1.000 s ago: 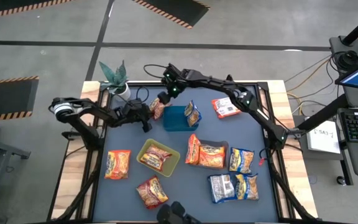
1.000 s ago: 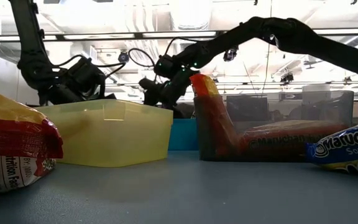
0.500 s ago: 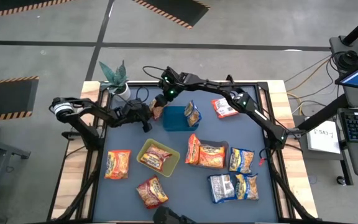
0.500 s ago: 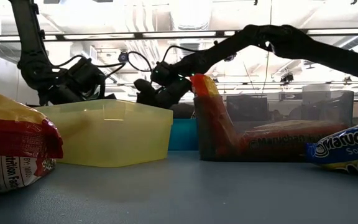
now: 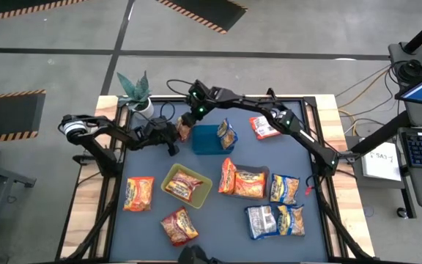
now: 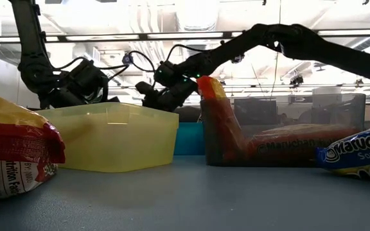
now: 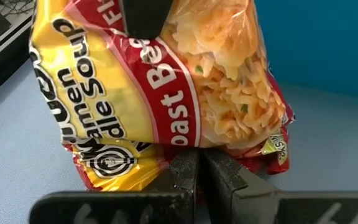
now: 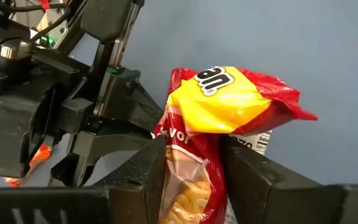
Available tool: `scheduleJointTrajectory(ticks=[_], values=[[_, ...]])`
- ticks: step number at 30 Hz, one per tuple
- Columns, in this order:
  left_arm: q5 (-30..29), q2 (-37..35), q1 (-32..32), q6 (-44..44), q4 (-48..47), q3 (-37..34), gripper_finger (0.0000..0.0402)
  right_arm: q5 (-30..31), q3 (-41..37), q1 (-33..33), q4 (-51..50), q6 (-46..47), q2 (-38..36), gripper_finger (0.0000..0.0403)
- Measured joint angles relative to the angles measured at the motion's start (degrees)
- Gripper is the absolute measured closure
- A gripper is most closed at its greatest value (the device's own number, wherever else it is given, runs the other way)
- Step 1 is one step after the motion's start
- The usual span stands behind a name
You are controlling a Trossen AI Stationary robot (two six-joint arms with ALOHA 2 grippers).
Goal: Sort Maruchan noodles
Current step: Put the red noodle pack into the yellow bin
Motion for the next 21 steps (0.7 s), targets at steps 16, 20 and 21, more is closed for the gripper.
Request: scheduleJointTrajectory(ticks=[16,20,21], values=[[1.4,0.0,0.0,-0.7,2.4,-0.1,0.0402,3.2,-0.1,2.1,-0.2,-0.8,0.1,0.0161],[1.5,0.0,0.0,-0.7,2.6,-0.1,0.0402,3.6,-0.1,2.4,-0.1,-1.4,0.1,0.0166],[1.6,0.0,0.0,-0.9,2.7,-0.1,0.0402,4.2,-0.1,2.5,-0.2,-1.6,0.1,0.0171]])
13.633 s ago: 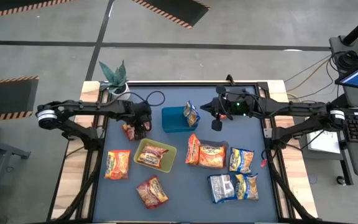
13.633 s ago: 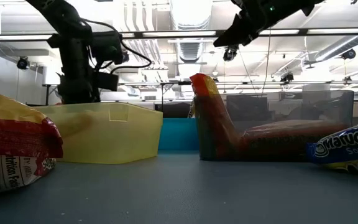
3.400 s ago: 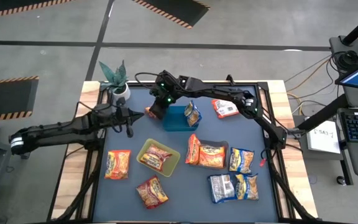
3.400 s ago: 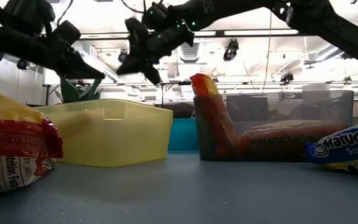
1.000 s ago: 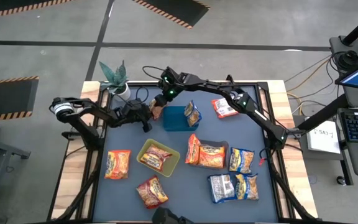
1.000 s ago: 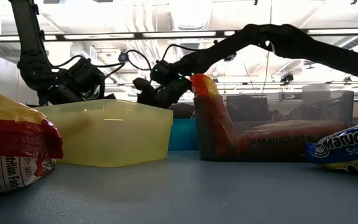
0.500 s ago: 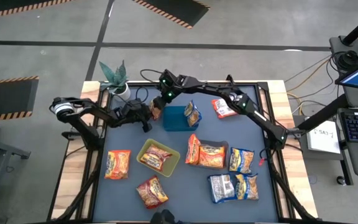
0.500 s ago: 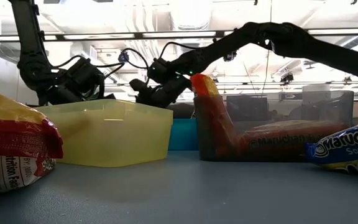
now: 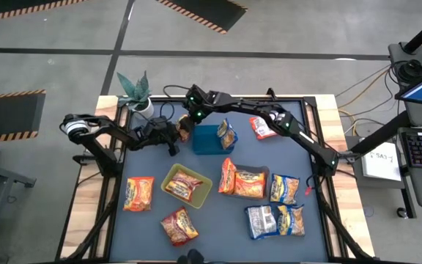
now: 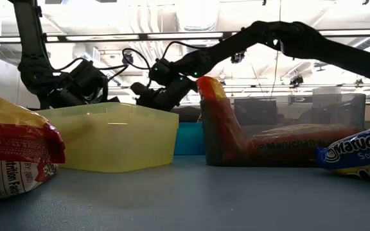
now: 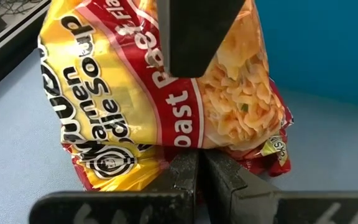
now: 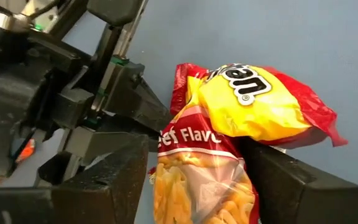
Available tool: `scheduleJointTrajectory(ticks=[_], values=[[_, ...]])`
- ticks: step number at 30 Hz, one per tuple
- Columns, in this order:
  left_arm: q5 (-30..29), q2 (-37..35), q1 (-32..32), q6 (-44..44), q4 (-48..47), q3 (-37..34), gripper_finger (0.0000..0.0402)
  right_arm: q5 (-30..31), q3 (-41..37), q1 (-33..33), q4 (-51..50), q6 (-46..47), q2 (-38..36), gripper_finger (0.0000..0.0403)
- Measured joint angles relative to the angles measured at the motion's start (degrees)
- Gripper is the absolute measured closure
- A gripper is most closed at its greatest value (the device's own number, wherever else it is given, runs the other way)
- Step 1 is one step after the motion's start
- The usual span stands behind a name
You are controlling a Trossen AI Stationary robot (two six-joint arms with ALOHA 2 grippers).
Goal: Sort Maruchan noodles
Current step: Put the red noodle pack into the yellow bin
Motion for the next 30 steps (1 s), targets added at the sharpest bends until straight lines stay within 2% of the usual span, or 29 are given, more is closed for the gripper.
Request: scheduleJointTrajectory(ticks=[4,17,24,30], values=[[0.0,0.0,0.0,0.0,0.2,0.0,0.0402,2.7,0.0,0.3,-0.1,-0.5,0.0,0.0196],[0.1,0.0,0.0,0.0,0.7,0.0,0.0402,3.0,-0.1,0.3,-0.1,-0.8,0.0,0.0279],[0.0,-0.8,0.0,0.0,0.7,-0.2,0.0402,2.5,-0.1,0.2,-0.1,-0.8,0.0,0.029],[0.2,-5.4,0.0,0.2,-0.9,-2.0,0.0402,1.7,-0.2,0.3,-0.2,-0.8,-0.1,0.0299]])
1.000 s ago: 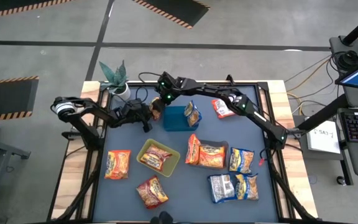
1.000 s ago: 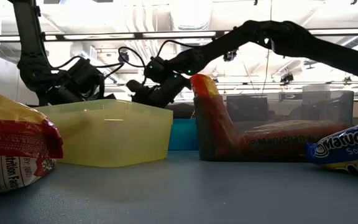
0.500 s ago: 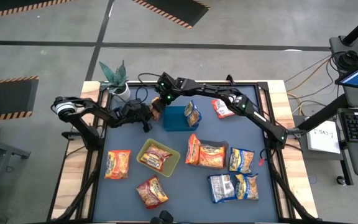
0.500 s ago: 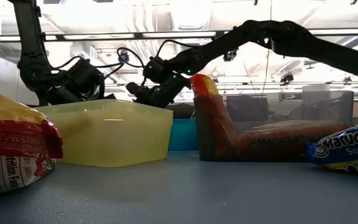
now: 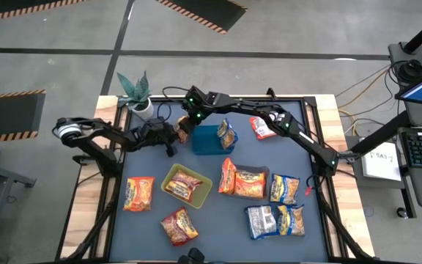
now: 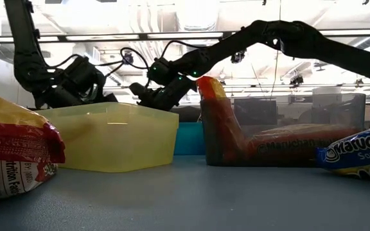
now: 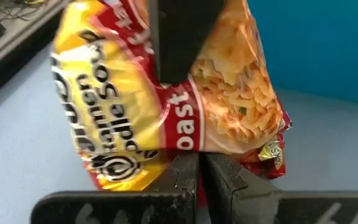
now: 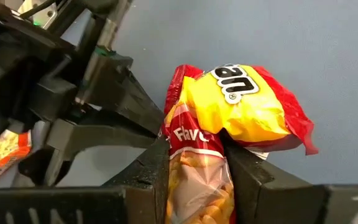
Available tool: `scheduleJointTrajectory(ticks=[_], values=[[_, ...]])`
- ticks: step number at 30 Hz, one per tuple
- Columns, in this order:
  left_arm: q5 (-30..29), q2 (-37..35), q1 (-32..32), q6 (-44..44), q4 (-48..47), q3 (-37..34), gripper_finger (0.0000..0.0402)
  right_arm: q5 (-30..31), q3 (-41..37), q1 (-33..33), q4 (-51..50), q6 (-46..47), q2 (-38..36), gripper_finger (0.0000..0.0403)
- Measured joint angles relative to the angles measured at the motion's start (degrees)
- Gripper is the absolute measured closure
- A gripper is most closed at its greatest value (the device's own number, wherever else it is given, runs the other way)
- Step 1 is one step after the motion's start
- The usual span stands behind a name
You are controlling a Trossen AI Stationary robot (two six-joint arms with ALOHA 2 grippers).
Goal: Sort Maruchan noodles
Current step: Put the red noodle pack into the yellow bin
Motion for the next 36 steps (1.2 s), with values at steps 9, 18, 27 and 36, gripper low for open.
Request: scheduleJointTrajectory(ticks=[9,18,27,36], values=[[-0.4,-7.5,0.0,1.0,-4.6,-0.8,0.0402,0.1,0.0,0.0,0.1,0.0,-0.2,0.0326],[-0.6,-18.8,0.0,1.1,-10.2,-1.9,0.0402,1.0,-0.1,-0.3,0.0,-1.1,-1.2,0.0327],[-0.9,-30.4,0.0,-1.2,-15.7,-1.9,0.0402,0.9,-0.1,-0.6,0.4,-3.7,-3.5,0.0327],[-0.8,-41.3,0.0,-7.8,-19.1,-1.3,0.0402,-3.0,-0.1,-0.6,0.1,-4.8,-6.0,0.0327]])
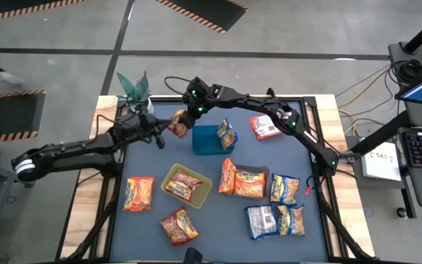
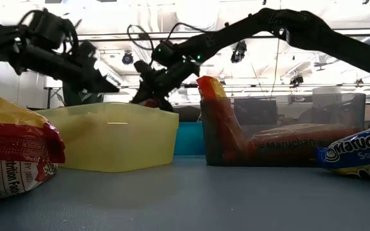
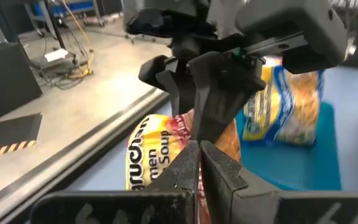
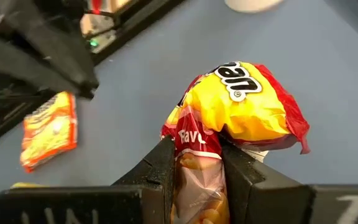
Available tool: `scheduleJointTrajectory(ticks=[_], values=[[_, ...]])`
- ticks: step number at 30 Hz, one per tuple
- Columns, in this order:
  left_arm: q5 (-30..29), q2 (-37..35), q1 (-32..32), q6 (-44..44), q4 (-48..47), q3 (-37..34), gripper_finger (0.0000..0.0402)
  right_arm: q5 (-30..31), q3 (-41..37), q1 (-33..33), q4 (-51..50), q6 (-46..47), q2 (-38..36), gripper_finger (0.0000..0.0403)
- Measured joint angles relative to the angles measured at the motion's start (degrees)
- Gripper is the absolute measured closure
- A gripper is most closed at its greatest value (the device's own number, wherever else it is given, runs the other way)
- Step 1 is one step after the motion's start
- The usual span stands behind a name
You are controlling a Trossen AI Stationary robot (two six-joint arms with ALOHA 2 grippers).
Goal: Sort Maruchan noodles
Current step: Put the red noodle pack into the yellow bin
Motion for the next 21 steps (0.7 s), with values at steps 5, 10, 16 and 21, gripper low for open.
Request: scheduleJointTrajectory(ticks=[5,10,16,21], values=[[0.0,-7.3,0.0,-0.2,-5.1,0.1,0.0402,-0.4,0.0,0.2,-2.0,-4.1,-4.0,0.0327],[0.0,-12.0,0.0,-0.2,-7.8,0.2,0.0402,-0.6,0.0,2.7,-7.7,-13.0,-8.7,0.0327],[0.0,-12.9,0.0,-0.6,-8.5,0.2,0.0402,-0.6,0.0,9.0,-13.9,-23.9,-12.5,0.0327],[0.1,-12.4,0.0,-1.2,-8.6,0.2,0.0402,-0.6,0.0,15.1,-17.5,-32.2,-14.4,0.0327]])
